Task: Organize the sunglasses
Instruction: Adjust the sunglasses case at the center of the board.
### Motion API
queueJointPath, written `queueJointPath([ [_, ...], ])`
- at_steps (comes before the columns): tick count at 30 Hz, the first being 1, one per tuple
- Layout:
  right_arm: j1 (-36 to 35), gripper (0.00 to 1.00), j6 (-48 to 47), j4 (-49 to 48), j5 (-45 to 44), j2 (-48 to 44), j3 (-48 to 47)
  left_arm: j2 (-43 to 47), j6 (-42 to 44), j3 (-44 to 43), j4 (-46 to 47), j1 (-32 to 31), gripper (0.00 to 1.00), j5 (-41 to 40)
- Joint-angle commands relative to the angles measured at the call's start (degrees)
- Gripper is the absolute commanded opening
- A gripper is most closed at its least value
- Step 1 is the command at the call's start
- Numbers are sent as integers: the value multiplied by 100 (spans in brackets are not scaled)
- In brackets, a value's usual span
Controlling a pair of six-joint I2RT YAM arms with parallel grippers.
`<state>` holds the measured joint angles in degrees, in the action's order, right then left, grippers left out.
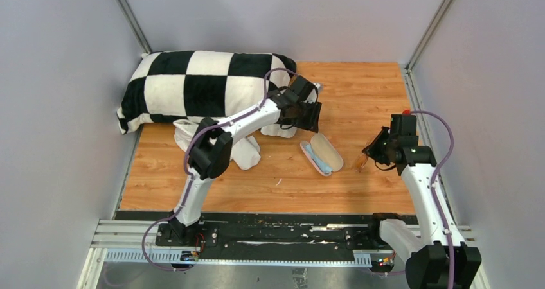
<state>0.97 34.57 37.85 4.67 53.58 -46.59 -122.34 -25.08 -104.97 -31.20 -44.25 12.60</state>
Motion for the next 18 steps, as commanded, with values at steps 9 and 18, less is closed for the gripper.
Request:
queueJointPath([
  [9,228,16,-150,311,360,-75,150,-407,193,61,-591,139,43,-384],
  [18,228,16,-208,207,540,132,86,107,211,966,-571,-379,42,-181],
])
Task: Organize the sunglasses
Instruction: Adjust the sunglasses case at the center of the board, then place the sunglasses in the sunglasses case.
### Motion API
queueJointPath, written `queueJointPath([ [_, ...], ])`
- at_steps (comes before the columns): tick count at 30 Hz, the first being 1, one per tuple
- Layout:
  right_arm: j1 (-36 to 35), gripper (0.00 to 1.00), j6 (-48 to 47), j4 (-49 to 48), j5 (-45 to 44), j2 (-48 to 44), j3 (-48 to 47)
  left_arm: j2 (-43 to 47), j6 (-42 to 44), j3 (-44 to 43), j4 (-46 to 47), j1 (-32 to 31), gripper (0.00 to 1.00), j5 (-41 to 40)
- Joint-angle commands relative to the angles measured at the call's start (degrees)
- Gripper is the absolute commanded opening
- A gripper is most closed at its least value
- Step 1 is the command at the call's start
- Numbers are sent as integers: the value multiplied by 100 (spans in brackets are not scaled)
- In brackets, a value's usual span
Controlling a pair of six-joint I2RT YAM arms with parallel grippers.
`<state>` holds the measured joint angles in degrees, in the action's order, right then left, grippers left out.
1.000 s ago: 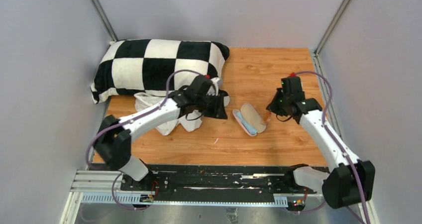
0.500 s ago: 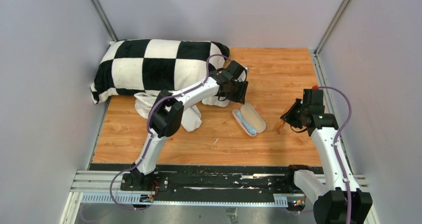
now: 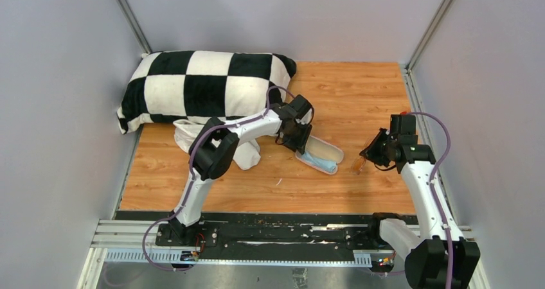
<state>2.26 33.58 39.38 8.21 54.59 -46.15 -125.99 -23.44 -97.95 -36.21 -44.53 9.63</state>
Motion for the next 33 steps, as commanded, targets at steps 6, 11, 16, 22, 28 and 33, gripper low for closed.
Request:
queueJointPath([
  [6,99,17,-112,108,303,-21,79,1106,-359,953,199,-644,42,42],
  [11,103,17,-109,110,442,80,124,1533,-494,1048,193,-776,42,175],
  [16,97,17,-98,105,545,158,83,1922,-476,1026,147,-811,44,322],
  [22,58,18,-4,-192,989,307,34,1772,-352,639,-13,-608,45,100],
  [28,-781,20,-239,-366,701,758,-512,1885,-566,1052,395,-261,44,392],
  [33,-1469,19,-224,-299,346,1541,-1143,2053,-759,1695,759,-98,44,518],
])
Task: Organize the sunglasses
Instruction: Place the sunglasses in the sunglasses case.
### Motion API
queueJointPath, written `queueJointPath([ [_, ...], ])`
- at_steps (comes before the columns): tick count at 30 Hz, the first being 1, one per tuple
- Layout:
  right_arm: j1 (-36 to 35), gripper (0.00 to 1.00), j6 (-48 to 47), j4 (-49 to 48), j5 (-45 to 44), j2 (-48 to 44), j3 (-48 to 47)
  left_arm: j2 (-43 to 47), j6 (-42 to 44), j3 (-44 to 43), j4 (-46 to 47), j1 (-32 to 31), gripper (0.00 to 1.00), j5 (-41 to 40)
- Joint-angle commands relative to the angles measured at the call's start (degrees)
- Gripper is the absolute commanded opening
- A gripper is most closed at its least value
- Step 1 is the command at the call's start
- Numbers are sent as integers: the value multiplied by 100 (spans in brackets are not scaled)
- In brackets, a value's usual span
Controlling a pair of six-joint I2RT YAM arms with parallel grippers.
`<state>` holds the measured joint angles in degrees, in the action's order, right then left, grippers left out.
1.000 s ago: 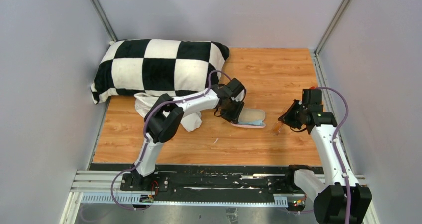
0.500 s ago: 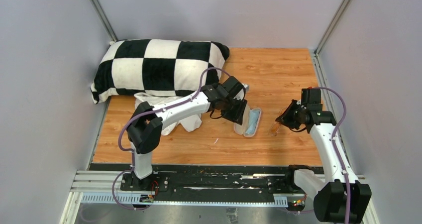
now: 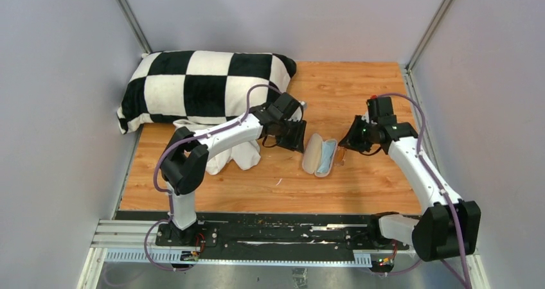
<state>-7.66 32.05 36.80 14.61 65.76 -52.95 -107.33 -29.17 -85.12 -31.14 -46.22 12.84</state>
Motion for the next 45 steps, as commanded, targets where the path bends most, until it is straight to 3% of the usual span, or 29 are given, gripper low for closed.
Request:
queueJointPath([
  [1,-645,19,-16,-61,-374,575,-561,248,-224,544,331,95,44,215],
  [6,-1186,18,387,-222,-778,1289,-857,541,-367,1082,649,177,44,237],
  [22,-1464,18,674,-616,-1404,2443,-767,701,-502,1503,987,236,44,480],
  [45,-1461,18,634,-1009,-1332,2510,88,690,-568,1590,1014,236,45,475],
])
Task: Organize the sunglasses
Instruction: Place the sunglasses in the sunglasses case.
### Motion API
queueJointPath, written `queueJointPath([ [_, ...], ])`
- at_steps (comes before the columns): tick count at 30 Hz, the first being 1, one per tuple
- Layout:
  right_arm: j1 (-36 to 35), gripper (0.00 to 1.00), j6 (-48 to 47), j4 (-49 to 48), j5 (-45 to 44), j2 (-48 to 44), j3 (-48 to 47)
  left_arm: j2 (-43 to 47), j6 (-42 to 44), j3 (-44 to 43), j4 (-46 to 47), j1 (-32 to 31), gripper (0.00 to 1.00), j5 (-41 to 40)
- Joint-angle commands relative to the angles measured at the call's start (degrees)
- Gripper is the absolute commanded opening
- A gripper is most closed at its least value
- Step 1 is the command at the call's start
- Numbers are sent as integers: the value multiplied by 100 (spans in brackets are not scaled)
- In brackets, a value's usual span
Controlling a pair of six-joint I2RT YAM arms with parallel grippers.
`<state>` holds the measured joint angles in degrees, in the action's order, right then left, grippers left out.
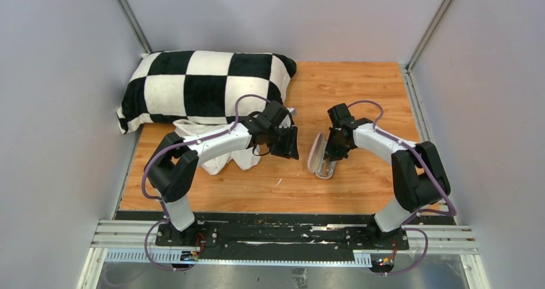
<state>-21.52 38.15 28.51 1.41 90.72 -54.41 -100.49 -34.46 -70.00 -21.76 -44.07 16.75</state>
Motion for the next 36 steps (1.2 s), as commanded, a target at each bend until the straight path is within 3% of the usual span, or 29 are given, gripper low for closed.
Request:
queueJointPath([
  [1,-78,18,21,-225,-5,13,276,-1,-52,96,81,20,45,97],
  [9,-69,18,-151,-346,-1,-23,369,-176,-75,-34,265,13,45,204],
  [14,-18,19,-276,-379,70,-40,403,-196,-99,-341,619,-87,54,325],
  [20,89,19,-447,-546,338,-72,501,-788,-114,-843,706,-93,50,409],
  [27,156,19,-529,-581,405,-185,562,-1398,-112,-1475,574,-101,53,459],
  [30,178,19,-554,-594,455,-209,586,-1567,-96,-1579,513,-110,51,454],
  [36,208,20,-554,-619,544,-336,599,-1606,-166,-1505,640,-128,38,504],
])
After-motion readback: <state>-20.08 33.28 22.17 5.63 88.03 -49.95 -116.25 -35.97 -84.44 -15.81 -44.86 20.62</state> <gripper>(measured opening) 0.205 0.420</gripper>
